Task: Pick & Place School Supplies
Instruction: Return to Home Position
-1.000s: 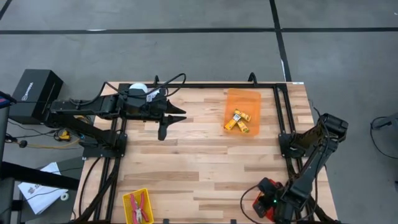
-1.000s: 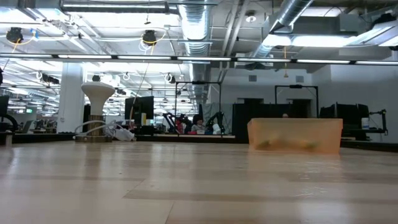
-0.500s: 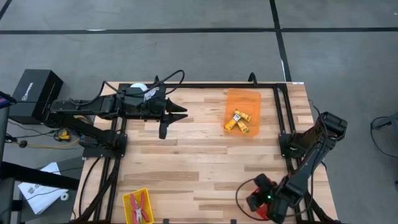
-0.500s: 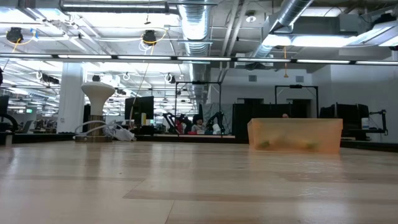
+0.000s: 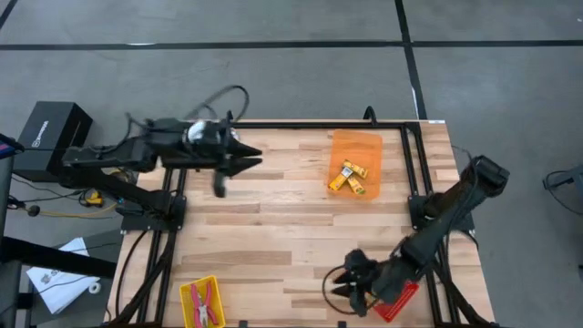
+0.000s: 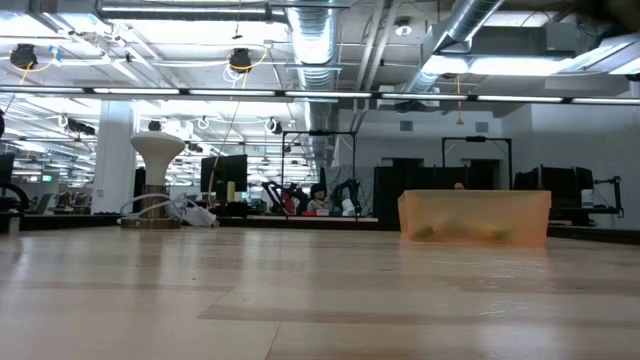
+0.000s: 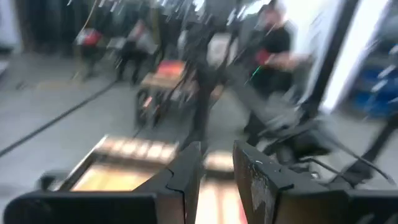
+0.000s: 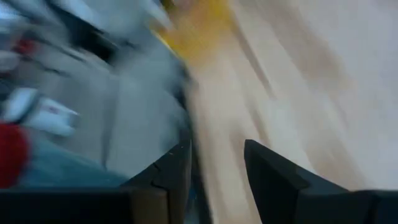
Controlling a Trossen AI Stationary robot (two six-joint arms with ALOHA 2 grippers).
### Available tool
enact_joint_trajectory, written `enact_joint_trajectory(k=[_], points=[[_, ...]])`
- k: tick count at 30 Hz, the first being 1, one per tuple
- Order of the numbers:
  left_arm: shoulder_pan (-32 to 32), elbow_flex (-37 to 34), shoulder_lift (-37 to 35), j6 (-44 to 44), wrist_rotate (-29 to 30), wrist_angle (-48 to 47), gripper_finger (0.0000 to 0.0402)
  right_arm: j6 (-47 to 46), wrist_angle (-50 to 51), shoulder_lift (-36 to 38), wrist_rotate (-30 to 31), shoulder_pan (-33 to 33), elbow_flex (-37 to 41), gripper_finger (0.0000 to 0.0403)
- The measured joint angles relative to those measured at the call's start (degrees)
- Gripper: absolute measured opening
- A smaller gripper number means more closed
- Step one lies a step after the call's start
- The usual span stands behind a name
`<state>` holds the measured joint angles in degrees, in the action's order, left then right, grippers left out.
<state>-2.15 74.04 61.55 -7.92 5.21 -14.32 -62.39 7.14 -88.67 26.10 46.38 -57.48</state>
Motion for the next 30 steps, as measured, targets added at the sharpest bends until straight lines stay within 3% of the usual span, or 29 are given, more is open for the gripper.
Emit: enact_joint_trajectory(k=[4, 8, 11, 16, 21, 25, 30], points=[[1.73, 0.02, -5.16, -1.91, -3.21, 2.92, 0.0091, 23.53, -11.17, 8.03, 2.34, -5.09, -0.01, 0.0141], [2.03, 0.04, -11.53, 1.49, -6.75, 3.1, 0.0091, 38.68, -15.11, 18.67, 2.27, -10.34, -0.01, 0.0137], [1.27, 0.07, -16.13, 1.71, -8.96, 2.73, 0.0091, 47.41, -16.21, 25.54, -2.3, -12.08, -0.01, 0.0137], [1.33, 0.07, -23.97, 4.0, -6.19, -1.41, 0.0091, 54.02, -14.64, 35.54, -9.73, -11.54, -0.01, 0.0141], [1.33, 0.13, -31.24, 5.15, 1.61, -10.22, 0.0091, 58.21, -3.74, 44.28, -8.48, -8.37, 0.01, 0.0143], [1.33, 0.04, -35.78, 6.16, 2.45, -13.86, 0.0091, 60.01, 3.78, 50.27, -4.98, -7.51, 0.01, 0.014], [1.33, -4.98, -41.84, 5.72, 4.95, -15.66, 0.0091, 59.61, 7.42, 62.75, -7.16, -6.93, 3.7, 0.0136]])
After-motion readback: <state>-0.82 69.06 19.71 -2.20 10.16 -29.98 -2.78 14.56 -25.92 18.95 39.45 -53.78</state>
